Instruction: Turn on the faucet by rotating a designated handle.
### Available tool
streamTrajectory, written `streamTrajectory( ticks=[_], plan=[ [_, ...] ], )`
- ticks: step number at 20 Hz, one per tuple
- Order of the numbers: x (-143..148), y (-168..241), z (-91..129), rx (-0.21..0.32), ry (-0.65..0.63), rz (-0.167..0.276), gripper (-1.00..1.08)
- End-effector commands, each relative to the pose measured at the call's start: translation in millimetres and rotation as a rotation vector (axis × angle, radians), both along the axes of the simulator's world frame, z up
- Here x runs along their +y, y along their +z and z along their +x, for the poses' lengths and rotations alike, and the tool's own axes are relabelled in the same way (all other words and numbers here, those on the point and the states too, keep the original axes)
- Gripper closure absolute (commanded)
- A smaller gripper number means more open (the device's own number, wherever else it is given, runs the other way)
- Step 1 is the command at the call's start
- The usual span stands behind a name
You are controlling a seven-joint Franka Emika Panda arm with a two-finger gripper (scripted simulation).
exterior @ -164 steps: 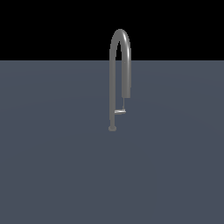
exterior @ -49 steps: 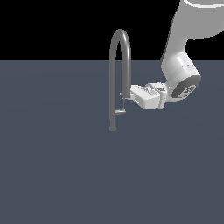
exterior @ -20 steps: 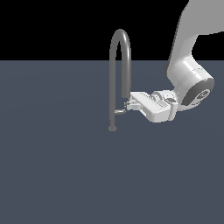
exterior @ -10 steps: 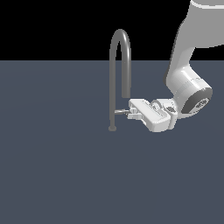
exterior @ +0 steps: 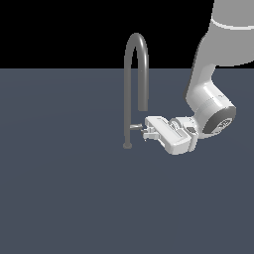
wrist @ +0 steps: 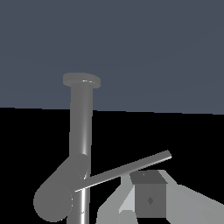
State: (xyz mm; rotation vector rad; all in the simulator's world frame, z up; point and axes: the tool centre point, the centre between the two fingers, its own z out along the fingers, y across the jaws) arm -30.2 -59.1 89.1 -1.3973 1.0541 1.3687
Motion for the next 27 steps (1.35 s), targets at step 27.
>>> streamTrajectory(
  ticks=[27],
  plan=[
    [8.1, -60.8, 34.1, 0.030, -0.013, -0.011, 1.08]
  ],
)
